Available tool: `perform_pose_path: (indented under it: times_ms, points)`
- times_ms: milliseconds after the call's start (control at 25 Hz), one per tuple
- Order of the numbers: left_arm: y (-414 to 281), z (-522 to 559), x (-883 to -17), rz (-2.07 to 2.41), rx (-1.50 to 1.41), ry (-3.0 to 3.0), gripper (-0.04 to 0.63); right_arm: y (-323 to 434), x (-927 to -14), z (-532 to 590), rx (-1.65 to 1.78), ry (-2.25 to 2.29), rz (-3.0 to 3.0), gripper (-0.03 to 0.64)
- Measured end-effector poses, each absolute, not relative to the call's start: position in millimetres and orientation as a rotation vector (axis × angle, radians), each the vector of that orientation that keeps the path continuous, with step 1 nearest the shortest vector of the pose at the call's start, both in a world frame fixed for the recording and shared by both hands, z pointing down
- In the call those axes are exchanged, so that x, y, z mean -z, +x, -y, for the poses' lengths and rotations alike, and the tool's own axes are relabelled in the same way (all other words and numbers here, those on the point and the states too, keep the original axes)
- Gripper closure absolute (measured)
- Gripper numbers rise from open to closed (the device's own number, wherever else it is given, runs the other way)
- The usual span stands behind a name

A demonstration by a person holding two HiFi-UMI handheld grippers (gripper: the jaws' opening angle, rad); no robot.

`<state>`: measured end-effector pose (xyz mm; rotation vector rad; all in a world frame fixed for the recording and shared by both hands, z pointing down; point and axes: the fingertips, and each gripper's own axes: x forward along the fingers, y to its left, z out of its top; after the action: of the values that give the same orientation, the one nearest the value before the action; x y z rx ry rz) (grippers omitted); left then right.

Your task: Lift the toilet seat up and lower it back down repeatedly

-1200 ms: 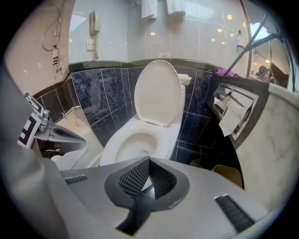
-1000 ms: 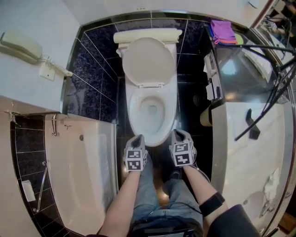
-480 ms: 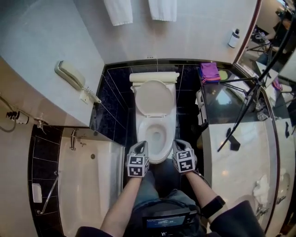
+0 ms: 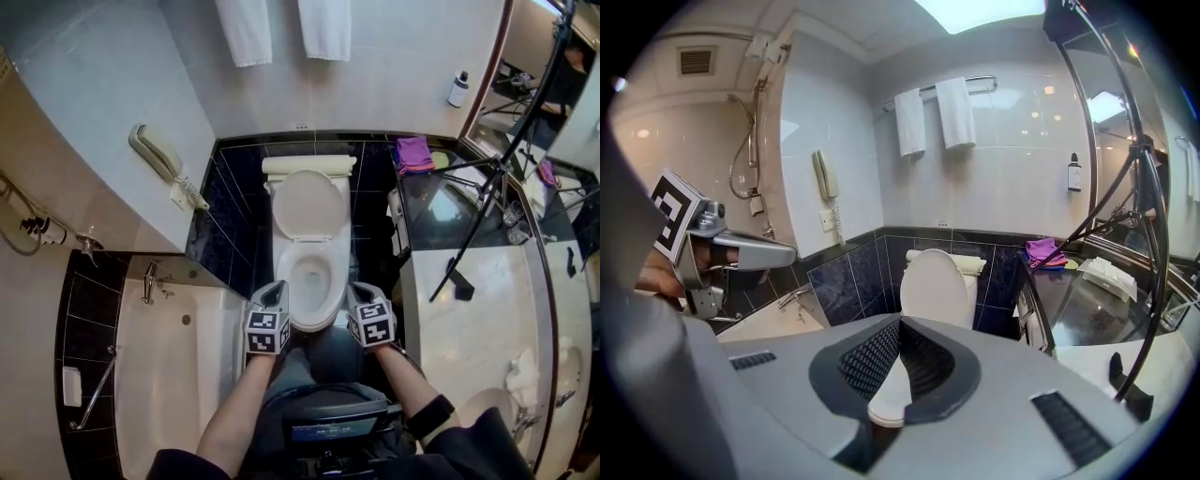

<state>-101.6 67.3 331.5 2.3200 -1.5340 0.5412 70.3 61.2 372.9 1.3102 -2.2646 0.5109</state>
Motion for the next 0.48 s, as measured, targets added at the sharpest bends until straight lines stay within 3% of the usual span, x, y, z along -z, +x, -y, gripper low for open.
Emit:
perform_pose_path:
  times_ms: [480]
  points:
    - [-111,-88,-331,1.578,-0.483,2.305,0.604,76,-378,-78,-0.502,1.324,2.239,0.600]
